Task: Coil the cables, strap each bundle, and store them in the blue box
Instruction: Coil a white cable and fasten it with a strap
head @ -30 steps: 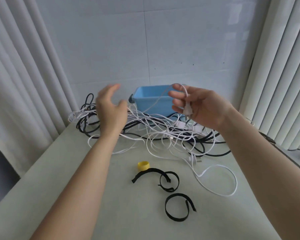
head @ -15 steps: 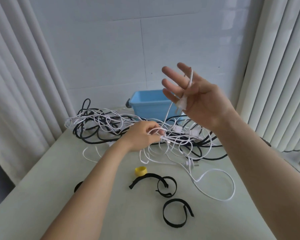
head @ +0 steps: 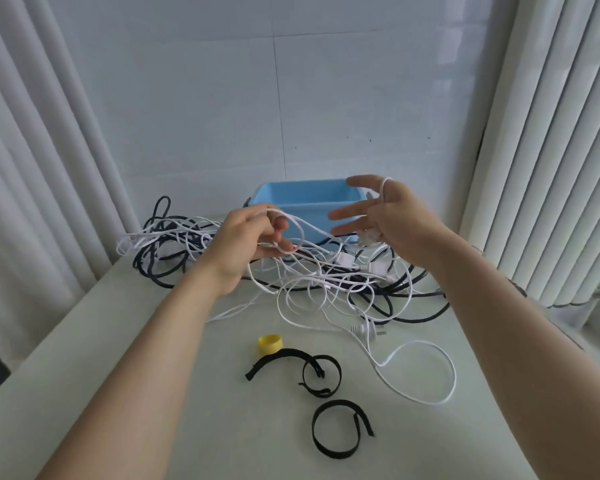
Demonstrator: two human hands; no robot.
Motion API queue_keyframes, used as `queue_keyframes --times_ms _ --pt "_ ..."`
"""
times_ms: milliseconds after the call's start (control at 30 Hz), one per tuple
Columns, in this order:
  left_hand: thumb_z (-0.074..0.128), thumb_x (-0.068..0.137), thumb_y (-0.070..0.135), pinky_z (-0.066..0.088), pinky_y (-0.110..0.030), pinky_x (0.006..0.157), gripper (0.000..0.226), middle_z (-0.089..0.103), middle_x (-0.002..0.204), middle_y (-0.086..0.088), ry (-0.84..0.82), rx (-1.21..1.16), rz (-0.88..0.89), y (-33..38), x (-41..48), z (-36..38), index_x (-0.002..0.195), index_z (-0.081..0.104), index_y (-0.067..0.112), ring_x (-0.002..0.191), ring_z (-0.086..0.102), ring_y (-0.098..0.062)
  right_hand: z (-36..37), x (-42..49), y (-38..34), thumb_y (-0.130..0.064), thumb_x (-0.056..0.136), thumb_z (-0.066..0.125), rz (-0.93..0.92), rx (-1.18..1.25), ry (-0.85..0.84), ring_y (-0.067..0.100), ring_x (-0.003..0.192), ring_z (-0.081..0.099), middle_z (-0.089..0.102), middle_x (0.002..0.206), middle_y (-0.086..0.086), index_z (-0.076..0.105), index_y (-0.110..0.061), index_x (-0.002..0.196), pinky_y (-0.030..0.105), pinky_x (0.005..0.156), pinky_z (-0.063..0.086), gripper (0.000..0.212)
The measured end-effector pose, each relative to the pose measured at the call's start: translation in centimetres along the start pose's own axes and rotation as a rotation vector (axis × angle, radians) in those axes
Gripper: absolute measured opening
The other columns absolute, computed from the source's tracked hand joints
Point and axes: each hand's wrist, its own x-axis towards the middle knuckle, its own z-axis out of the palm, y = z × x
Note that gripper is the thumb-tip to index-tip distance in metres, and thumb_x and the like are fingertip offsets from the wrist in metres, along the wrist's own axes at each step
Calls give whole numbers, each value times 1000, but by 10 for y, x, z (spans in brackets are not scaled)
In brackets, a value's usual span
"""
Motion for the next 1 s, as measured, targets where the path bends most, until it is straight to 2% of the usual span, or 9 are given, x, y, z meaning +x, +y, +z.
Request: queue_keyframes --times_ms 133,267,367,500,633,733,833,900,1000 --pt "50 93 7 57 -49 86 22 41 61 -3 56 -231 -21 2 1 -1 78 65 3 54 46 -18 6 1 1 28 77 22 43 -13 9 37 76 74 76 96 15 43 -8 136 25 40 45 72" --pt "58 91 17 55 -32 71 20 41 60 0 66 -130 60 11 -1 4 79 71 8 53 39 -13 16 -7 5 25 82 24 107 -131 -169 38 81 74 74 96 20 45 -6 135 27 49 51 65" --pt "60 91 19 49 -24 67 16 42 55 7 97 -10 116 13 -1 3 83 72 12 54 40 -9 27 -16 5 17 84 31 72 -195 -360 32 66 70 74 84 20 51 -11 131 36 61 50 58" --pt "53 100 7 40 -20 66 23 57 52 21 133 122 142 15 -5 5 87 70 17 56 50 4 45 -23 2 -7 97 33 140 1 -508 32 49 58 68 77 26 58 -13 128 39 65 48 40" --pt "54 99 5 35 -21 59 23 59 53 20 163 72 164 15 -5 5 88 71 15 54 44 -1 52 -23 3 -34 107 24 243 211 -554 33 48 61 67 79 30 53 -3 133 53 88 51 50" --pt "55 98 4 35 -16 57 23 64 65 15 163 61 193 14 -5 5 88 73 15 52 44 2 53 -22 6 -49 104 24 219 223 -566 34 59 65 65 67 21 54 5 127 45 76 49 65" --pt "54 99 4 36 -8 60 21 65 65 22 194 66 210 11 -2 7 104 73 9 54 53 8 56 -27 6 -45 99 43 157 189 -620 18 41 37 34 49 3 56 -3 93 34 60 49 45" --pt "55 99 7 39 -12 64 21 64 63 22 231 52 211 8 0 4 105 74 15 58 54 5 56 -29 3 -41 99 46 151 195 -651 11 38 20 19 51 -3 43 -12 76 26 45 36 36" --pt "57 100 9 47 -24 83 23 75 85 11 260 -8 187 -1 4 -5 100 76 22 80 65 -3 47 -23 -1 -43 100 40 227 404 -597 5 33 16 17 49 -6 39 -19 65 18 36 21 43"
